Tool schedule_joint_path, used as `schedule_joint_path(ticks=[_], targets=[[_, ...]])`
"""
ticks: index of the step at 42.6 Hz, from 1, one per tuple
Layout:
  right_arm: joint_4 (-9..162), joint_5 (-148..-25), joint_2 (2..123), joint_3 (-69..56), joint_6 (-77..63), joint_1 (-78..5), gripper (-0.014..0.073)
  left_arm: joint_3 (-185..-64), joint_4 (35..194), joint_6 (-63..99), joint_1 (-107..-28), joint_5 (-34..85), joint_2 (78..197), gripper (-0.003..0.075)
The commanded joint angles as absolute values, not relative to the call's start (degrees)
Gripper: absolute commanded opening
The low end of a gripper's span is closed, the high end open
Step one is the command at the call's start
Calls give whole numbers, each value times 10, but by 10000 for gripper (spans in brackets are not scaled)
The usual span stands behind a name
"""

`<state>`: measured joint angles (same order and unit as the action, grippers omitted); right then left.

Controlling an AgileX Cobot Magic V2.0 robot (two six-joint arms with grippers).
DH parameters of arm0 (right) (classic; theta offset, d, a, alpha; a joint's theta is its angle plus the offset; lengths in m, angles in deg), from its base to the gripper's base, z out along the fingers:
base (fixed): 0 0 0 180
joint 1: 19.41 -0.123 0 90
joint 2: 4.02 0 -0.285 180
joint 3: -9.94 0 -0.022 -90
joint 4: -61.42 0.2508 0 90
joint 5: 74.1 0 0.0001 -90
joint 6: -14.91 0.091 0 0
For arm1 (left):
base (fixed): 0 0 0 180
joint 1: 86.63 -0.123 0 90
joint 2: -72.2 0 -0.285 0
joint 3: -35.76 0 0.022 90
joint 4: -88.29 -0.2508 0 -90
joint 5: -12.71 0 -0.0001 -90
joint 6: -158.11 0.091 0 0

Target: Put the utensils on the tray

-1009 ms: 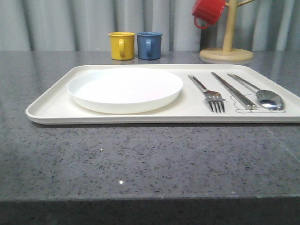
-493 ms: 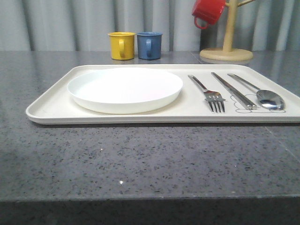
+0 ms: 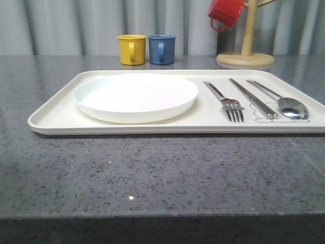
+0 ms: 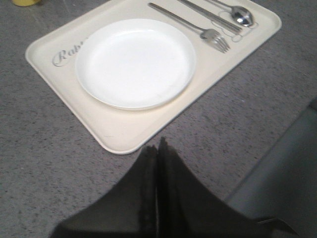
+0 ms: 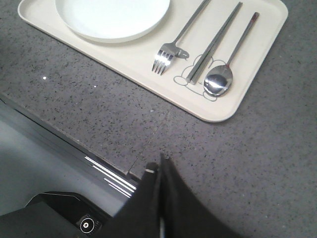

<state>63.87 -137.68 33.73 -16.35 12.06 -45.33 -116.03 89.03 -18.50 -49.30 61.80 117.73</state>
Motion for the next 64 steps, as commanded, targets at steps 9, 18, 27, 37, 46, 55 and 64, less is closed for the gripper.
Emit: schedule_joint_path(ticks=[9, 18, 27, 37, 46, 55, 64], targets=[[643, -1342, 340, -153, 115, -452, -68, -1008, 874, -187, -655, 352, 1045, -20], [643, -1342, 340, -153, 115, -452, -68, -819, 888, -187, -759, 214, 911, -20], [643, -1342, 340, -153, 115, -452, -68, -699, 919, -187, -815, 123, 824, -20], [643, -1343, 340, -153, 115, -452, -68, -662, 918, -187, -833, 85, 784, -20], [643, -1344, 341, -153, 115, -452, -68, -662, 917, -187, -843, 86, 784, -20], [643, -1344, 341, -153, 115, -452, -68, -662, 917, -187, -836, 86, 784, -20], [643, -1344, 341, -153, 115, -452, -68, -662, 917, -187, -836, 86, 784, -20]])
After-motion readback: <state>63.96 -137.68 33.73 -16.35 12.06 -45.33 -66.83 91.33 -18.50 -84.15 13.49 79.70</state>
